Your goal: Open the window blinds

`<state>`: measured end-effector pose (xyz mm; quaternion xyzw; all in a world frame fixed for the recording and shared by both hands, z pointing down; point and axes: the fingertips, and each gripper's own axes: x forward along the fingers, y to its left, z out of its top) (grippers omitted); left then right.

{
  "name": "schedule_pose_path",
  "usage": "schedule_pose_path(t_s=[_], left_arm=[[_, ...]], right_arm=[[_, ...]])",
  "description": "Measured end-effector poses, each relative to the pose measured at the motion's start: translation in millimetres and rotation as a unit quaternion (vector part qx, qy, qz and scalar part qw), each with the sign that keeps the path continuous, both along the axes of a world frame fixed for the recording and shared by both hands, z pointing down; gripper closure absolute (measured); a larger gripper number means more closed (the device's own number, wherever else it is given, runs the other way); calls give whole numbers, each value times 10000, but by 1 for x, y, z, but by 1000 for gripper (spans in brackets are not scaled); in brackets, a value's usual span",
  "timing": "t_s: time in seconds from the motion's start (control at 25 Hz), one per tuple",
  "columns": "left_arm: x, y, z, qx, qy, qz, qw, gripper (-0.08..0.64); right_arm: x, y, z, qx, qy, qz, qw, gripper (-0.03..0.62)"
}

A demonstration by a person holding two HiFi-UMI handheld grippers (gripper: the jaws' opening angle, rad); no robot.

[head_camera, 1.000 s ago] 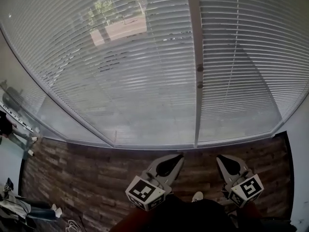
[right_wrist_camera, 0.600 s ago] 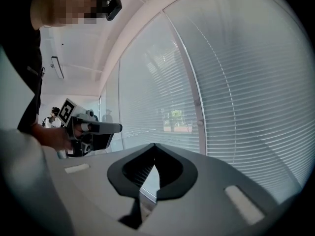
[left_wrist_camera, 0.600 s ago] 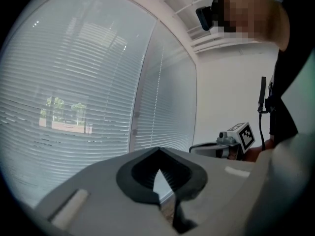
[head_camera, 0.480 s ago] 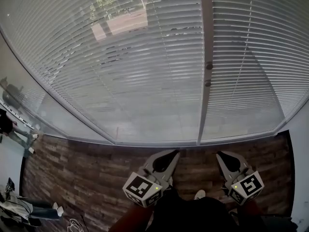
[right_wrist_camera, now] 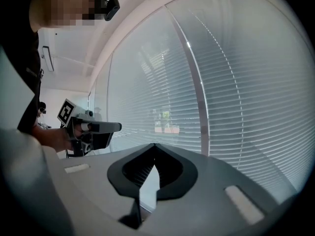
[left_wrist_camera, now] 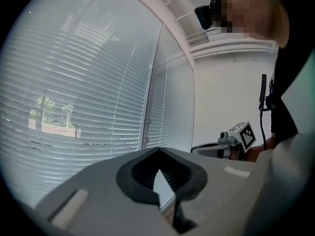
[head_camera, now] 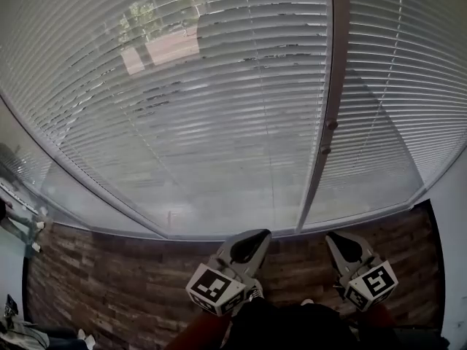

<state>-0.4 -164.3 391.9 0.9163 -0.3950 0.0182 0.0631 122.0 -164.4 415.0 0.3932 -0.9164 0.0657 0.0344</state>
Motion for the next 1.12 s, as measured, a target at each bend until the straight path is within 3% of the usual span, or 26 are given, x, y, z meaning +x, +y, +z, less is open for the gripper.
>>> schedule_pose_path(t_s=[0.56, 0.84, 1.12], left_arm=[[-81, -61, -6, 100, -20, 507, 9987, 560], [-107, -81, 8, 94, 48, 254, 9996, 560], [-106, -104, 12, 79, 152, -212, 9996, 560]], right_arm=[[-71, -63, -16, 263, 131, 701, 9971, 566], [-53, -93, -10, 363, 305, 1075, 9931, 565], [-15, -142, -34, 566, 377, 1203, 9904, 565]])
